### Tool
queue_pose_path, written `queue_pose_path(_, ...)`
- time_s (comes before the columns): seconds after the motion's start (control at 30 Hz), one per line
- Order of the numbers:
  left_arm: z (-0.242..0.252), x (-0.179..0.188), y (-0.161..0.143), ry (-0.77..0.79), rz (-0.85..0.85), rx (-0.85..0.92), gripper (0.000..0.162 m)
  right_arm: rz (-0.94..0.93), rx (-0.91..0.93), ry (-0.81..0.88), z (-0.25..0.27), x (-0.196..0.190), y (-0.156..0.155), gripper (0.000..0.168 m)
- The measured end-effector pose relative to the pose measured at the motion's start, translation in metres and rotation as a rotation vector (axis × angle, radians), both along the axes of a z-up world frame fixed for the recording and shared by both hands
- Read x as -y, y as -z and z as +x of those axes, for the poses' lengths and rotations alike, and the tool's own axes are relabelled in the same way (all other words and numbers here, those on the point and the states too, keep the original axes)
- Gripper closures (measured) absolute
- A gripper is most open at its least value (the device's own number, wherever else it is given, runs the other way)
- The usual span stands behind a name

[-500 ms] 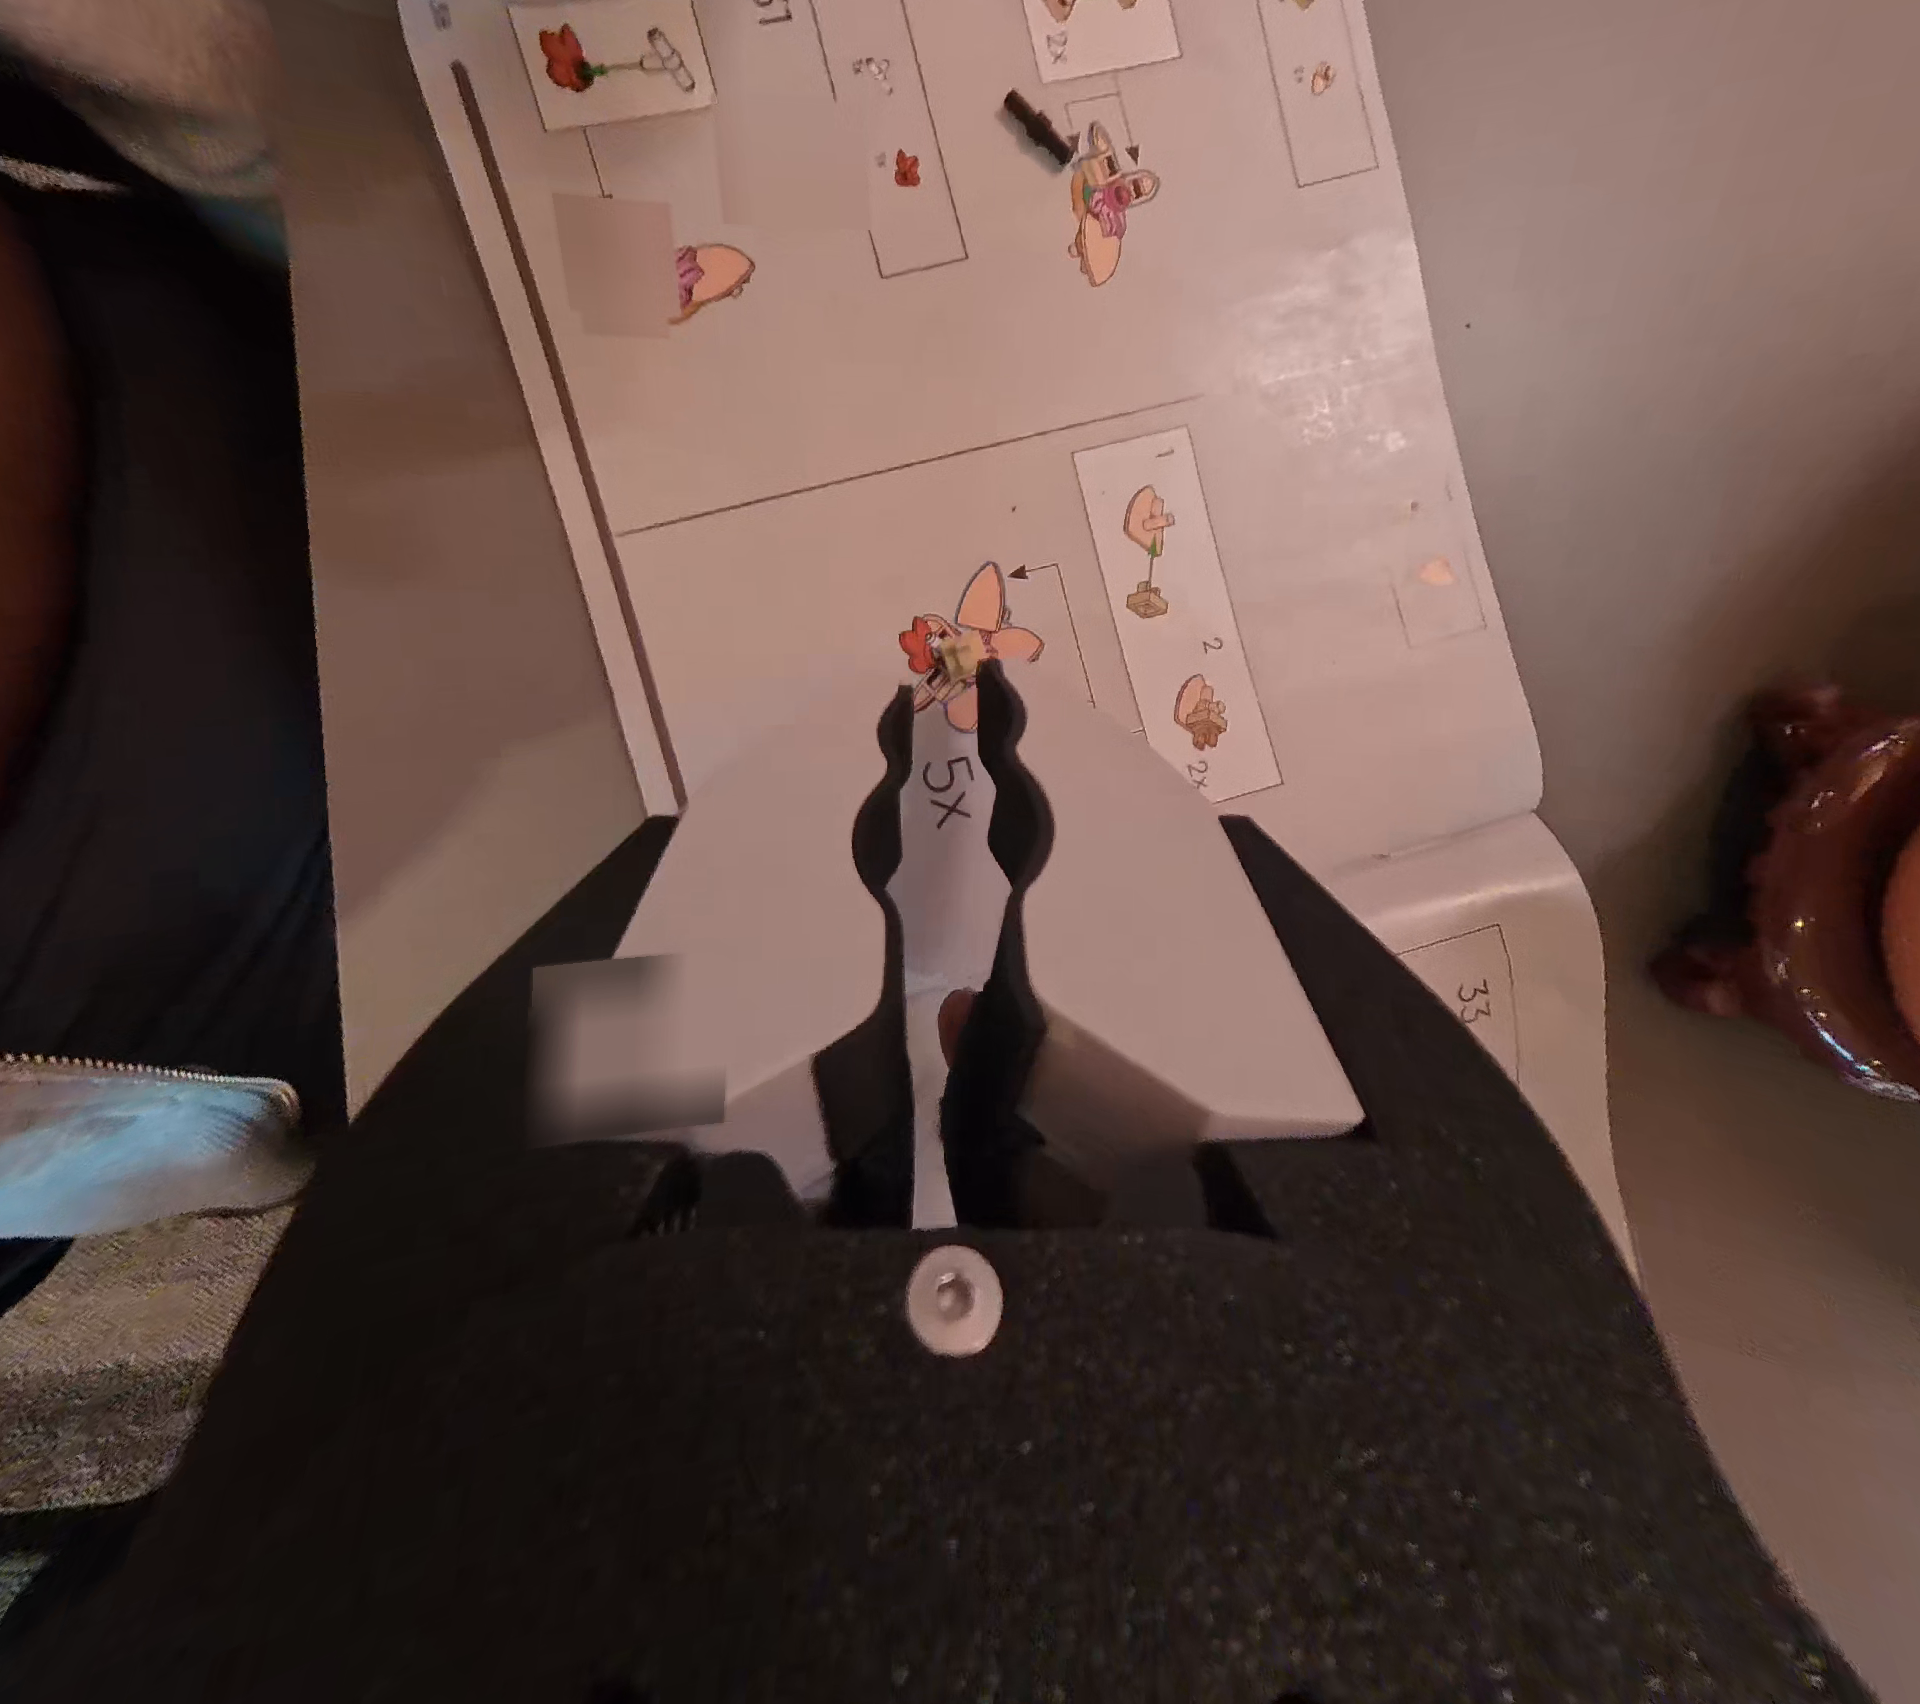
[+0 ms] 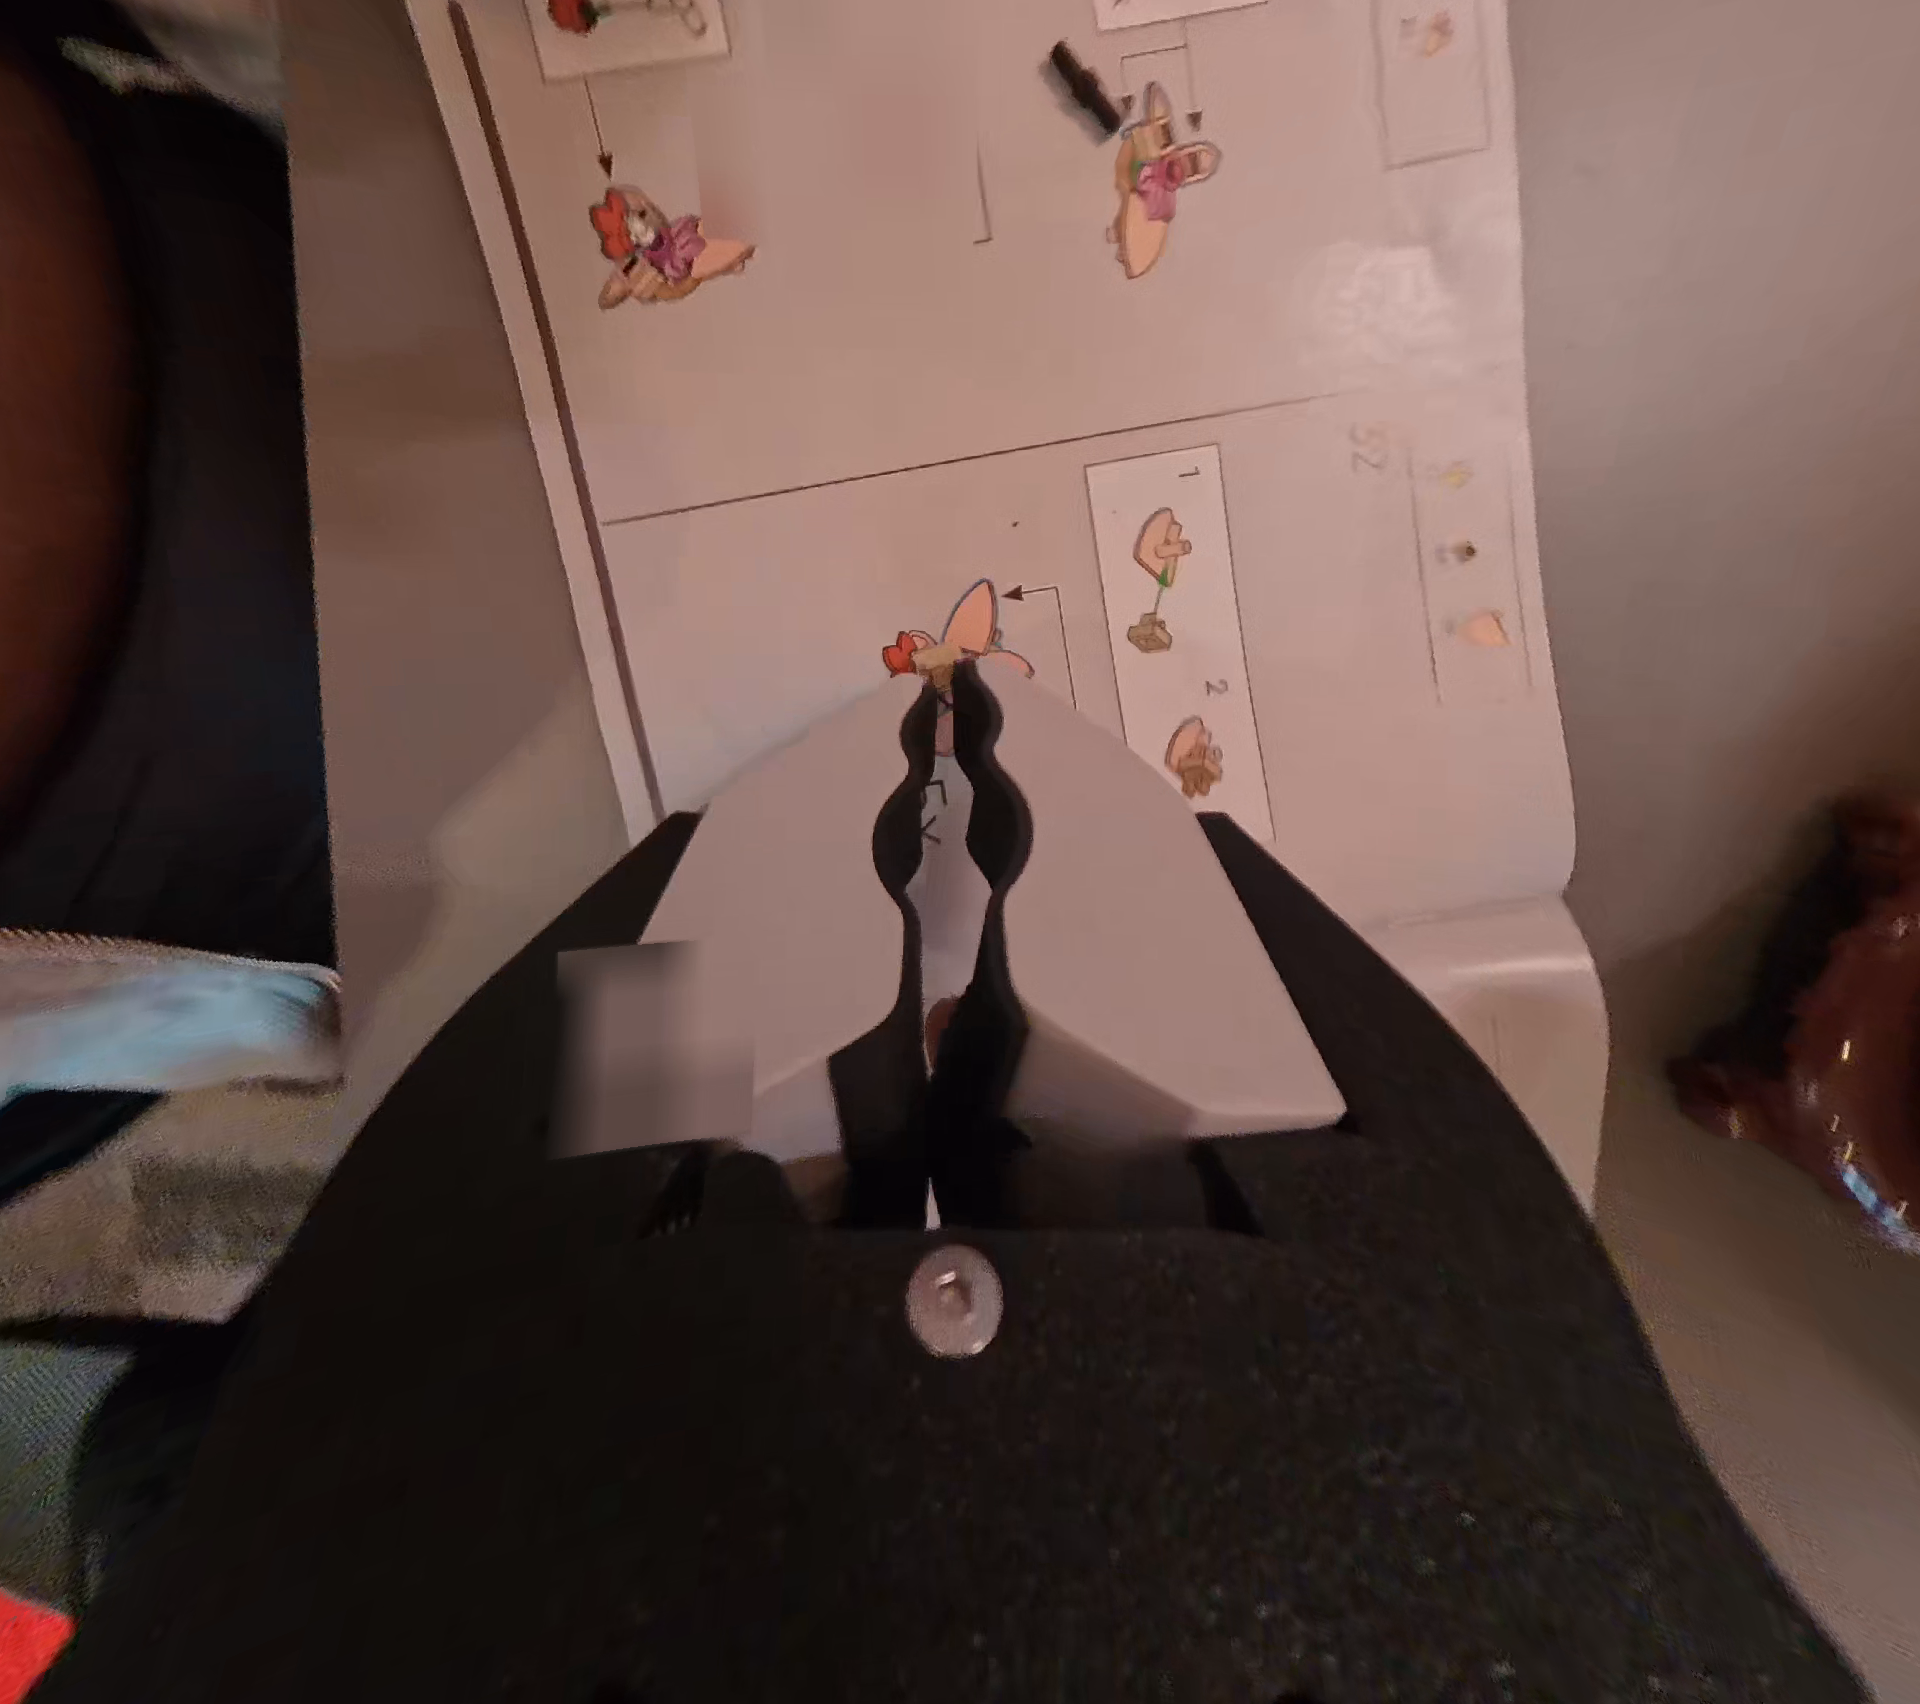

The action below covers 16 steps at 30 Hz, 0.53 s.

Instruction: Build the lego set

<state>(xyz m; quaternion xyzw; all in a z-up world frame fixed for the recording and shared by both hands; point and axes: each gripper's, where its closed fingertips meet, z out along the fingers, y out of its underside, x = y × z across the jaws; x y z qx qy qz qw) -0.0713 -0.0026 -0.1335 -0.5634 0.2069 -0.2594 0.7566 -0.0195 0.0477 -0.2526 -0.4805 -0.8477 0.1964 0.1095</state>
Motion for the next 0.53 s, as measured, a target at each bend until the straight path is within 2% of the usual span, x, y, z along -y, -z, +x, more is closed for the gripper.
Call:
queue_pose_path(0.2, -0.005, -0.001, -0.002, -0.006, -0.005, 0.023, 0.119, -0.09, -0.082, 0.522, 0.016, -0.022, -0.026, 0.165)
queue_pose_path(0.33, -0.007, 0.0, -0.003, 0.008, -0.013, 0.05, 0.119, -0.025, -0.049, 0.667, 0.022, -0.03, -0.014, 0.165)
queue_pose_path(0.53, -0.007, -0.001, -0.002, 0.011, -0.023, 0.05, 0.119, -0.057, 0.033, 0.816, 0.019, -0.028, -0.01, 0.165)
